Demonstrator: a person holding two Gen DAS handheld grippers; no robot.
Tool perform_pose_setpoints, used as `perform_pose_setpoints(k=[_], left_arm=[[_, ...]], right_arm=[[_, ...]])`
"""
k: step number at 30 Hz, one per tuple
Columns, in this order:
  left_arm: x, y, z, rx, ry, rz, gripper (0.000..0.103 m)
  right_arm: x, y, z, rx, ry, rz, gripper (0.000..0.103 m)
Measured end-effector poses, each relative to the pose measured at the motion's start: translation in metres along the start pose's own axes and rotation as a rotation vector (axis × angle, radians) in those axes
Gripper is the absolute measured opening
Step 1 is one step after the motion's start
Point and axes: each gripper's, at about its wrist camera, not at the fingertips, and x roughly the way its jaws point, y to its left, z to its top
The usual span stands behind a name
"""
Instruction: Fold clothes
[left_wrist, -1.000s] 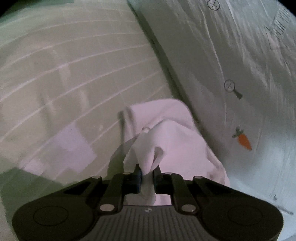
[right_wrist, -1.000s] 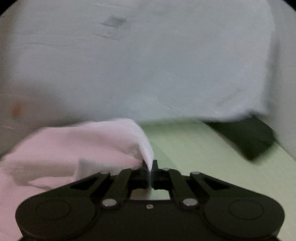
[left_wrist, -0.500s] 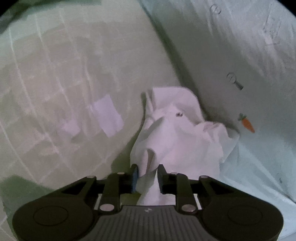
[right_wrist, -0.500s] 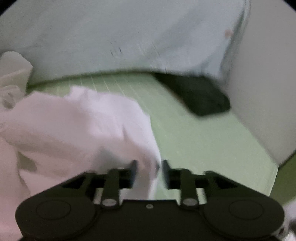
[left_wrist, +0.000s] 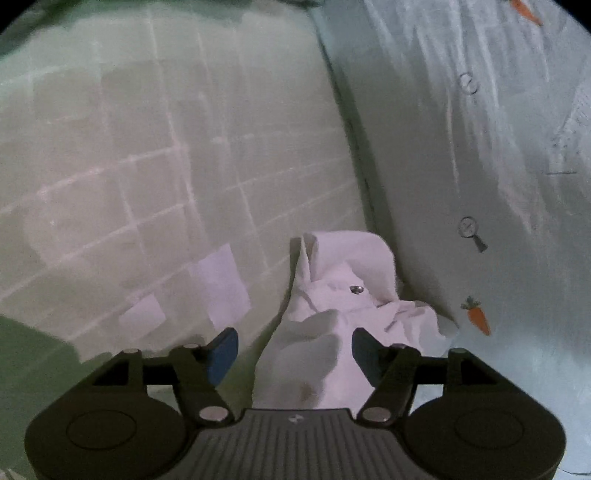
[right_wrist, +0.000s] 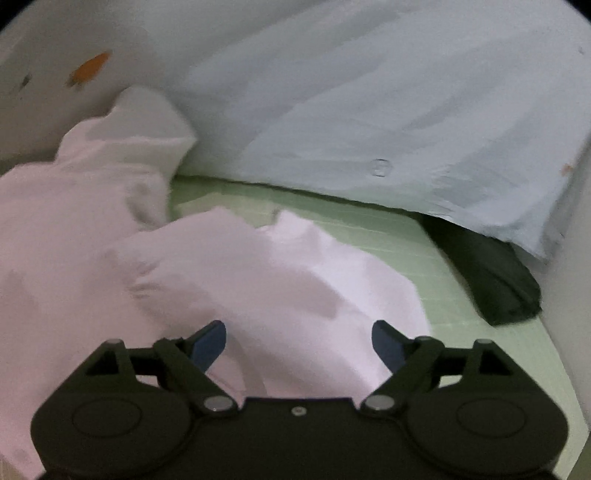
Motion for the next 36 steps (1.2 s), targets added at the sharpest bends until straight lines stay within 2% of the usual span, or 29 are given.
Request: perform_pose_setpoints(k=[2, 7, 13, 18, 21, 25, 27, 30, 31, 32, 33, 34, 36], left_arm=[[0.014, -0.002, 0.004, 0.018, 0.033, 0.016, 0.069], [0.039, -0.005, 0.014, 0.014, 0.082, -0.005, 0.071], [0.044, 0.006, 0.033, -0.122, 0.041, -0.071, 0.071], [0.056, 0.006, 0.038, -0.122, 0.081, -0.080, 0.070], [0.065, -0.008, 0.037, -0.041, 0.114, -0.054, 0.070], [0.081, -0.026, 0.033, 0.014, 0.160, -0.030, 0.071], [0.086, -0.036, 0.029, 0.060, 0.168, -0.010, 0.074], [0.092, -0.047, 0.024, 0.133, 0.172, 0.035, 0.072], [0.093, -0.048, 0.022, 0.147, 0.171, 0.046, 0.071], [0.094, -0.050, 0.021, 0.160, 0.169, 0.057, 0.062], [0.093, -0.049, 0.019, 0.169, 0.164, 0.073, 0.049], [0.093, -0.048, 0.019, 0.179, 0.159, 0.091, 0.039], [0.086, -0.047, 0.016, 0.194, 0.138, 0.106, 0.027]], right_arm=[[-0.001, 0.007, -0.002, -0.019, 0.011, 0.003, 0.087], [0.007, 0.006, -0.001, 0.013, 0.050, -0.010, 0.088], [0.018, 0.006, 0.000, 0.045, 0.093, -0.026, 0.089], [0.024, 0.018, 0.001, -0.028, 0.093, -0.023, 0.089], [0.025, 0.030, 0.003, -0.100, 0.080, -0.014, 0.089], [0.028, 0.047, 0.003, -0.203, 0.056, -0.005, 0.090], [0.029, 0.047, 0.003, -0.210, 0.047, 0.007, 0.090], [0.029, 0.046, 0.003, -0.217, 0.035, 0.026, 0.088], [0.030, 0.046, 0.003, -0.220, 0.031, 0.032, 0.081], [0.030, 0.046, 0.003, -0.222, 0.027, 0.038, 0.066], [0.030, 0.045, 0.003, -0.224, 0.023, 0.045, 0.057], [0.029, 0.043, 0.003, -0.201, 0.025, 0.055, 0.043], [0.026, 0.036, 0.002, -0.163, 0.017, 0.050, 0.027]])
